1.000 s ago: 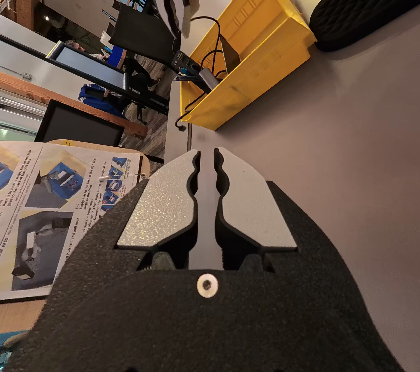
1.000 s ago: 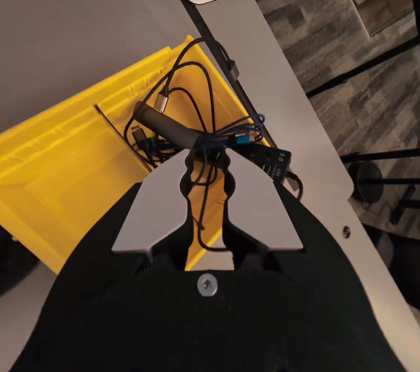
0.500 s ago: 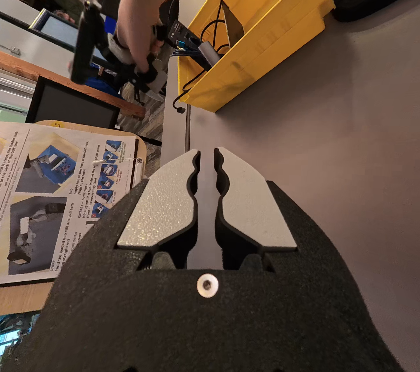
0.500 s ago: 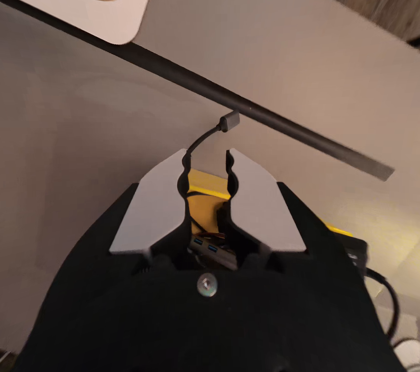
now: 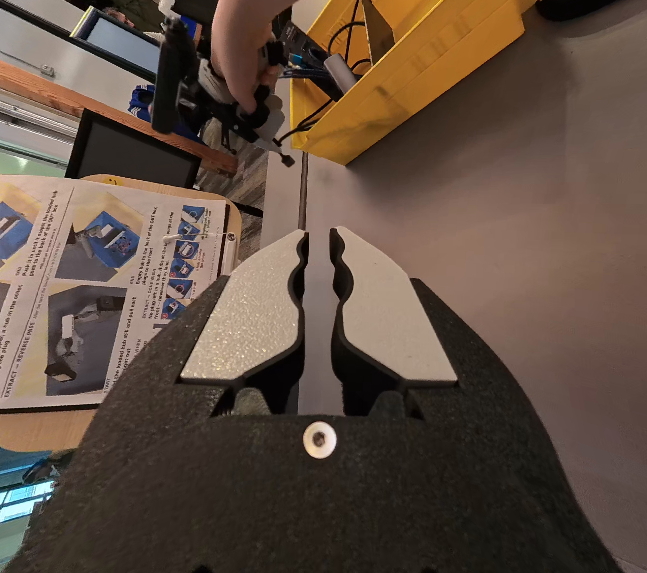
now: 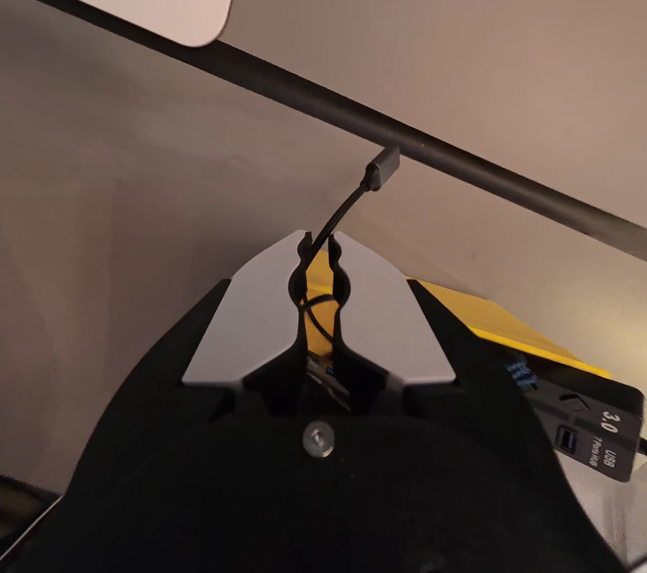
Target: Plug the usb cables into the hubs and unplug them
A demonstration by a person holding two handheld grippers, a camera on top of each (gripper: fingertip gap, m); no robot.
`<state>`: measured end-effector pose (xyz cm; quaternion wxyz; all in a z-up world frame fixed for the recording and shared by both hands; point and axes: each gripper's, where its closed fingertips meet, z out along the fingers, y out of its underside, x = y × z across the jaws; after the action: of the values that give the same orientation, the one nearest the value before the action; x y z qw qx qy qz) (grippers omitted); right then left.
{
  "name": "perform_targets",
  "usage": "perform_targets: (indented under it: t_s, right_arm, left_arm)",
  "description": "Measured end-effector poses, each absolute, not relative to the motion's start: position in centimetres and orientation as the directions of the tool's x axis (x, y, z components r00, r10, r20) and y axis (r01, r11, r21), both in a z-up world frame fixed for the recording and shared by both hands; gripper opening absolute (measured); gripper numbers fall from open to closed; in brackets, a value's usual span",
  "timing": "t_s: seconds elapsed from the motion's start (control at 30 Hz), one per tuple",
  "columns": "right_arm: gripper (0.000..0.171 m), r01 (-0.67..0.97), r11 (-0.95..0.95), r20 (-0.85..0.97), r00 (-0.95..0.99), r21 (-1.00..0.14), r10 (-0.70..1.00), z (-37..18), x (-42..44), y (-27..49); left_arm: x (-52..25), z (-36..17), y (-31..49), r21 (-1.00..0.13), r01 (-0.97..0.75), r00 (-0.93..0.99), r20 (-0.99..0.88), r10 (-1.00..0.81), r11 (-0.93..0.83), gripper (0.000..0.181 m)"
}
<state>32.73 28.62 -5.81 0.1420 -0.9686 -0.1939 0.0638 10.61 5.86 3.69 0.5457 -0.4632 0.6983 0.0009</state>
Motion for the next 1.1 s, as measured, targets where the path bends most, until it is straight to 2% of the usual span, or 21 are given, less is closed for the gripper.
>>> perform_targets:
  t_s: [0.17, 0.3, 0.37, 0.5, 0.67, 0.73, 0.87, 1.1]
  right_arm:
    - [0.010, 0.347, -0.770, -0.040, 0.900, -0.536, 0.434, -1.8, 34.5, 26.8]
    - [0.010, 0.221, -0.699, -0.136, 0.899, -0.681, 0.416, 0.5, 36.6, 23.8]
    - [0.009, 0.154, -0.735, -0.260, 0.872, -0.660, 0.416, -0.1, 37.0, 21.9]
    - [0.009, 0.084, -0.851, -0.423, 0.840, -0.518, 0.341, -3.3, 38.3, 19.6]
    - [0.008, 0.018, -0.886, -0.552, 0.776, -0.464, 0.306, -4.0, 38.4, 19.0]
    - [0.008, 0.038, -0.900, -0.574, 0.759, -0.434, 0.309, -4.4, 38.6, 17.8]
    - [0.008, 0.053, -0.913, -0.557, 0.778, -0.404, 0.291, -6.1, 39.5, 16.9]
    - [0.012, 0.006, -0.879, -0.375, 0.903, -0.477, 0.209, -6.2, 41.4, 21.4]
  left_arm:
    - [10.7, 4.1, 5.5, -0.507, -0.637, 0.026, -0.767, -0.641, 0.581, 0.010]
    - [10.9, 4.1, 5.4, -0.502, -0.638, 0.022, -0.770, -0.638, 0.584, 0.010]
    - [11.1, 4.0, 5.3, -0.500, -0.637, 0.015, -0.769, -0.639, 0.586, 0.010]
    - [11.7, 3.5, 5.1, -0.485, -0.644, -0.005, -0.771, -0.637, 0.592, 0.010]
    - [12.2, 2.9, 4.9, -0.471, -0.648, -0.029, -0.770, -0.638, 0.598, 0.010]
    - [12.3, 2.7, 4.8, -0.470, -0.648, -0.035, -0.767, -0.640, 0.599, 0.010]
    - [12.4, 2.7, 4.7, -0.471, -0.645, -0.040, -0.766, -0.642, 0.602, 0.010]
    - [12.8, 2.0, 4.6, -0.456, -0.655, -0.059, -0.763, -0.643, 0.602, 0.010]
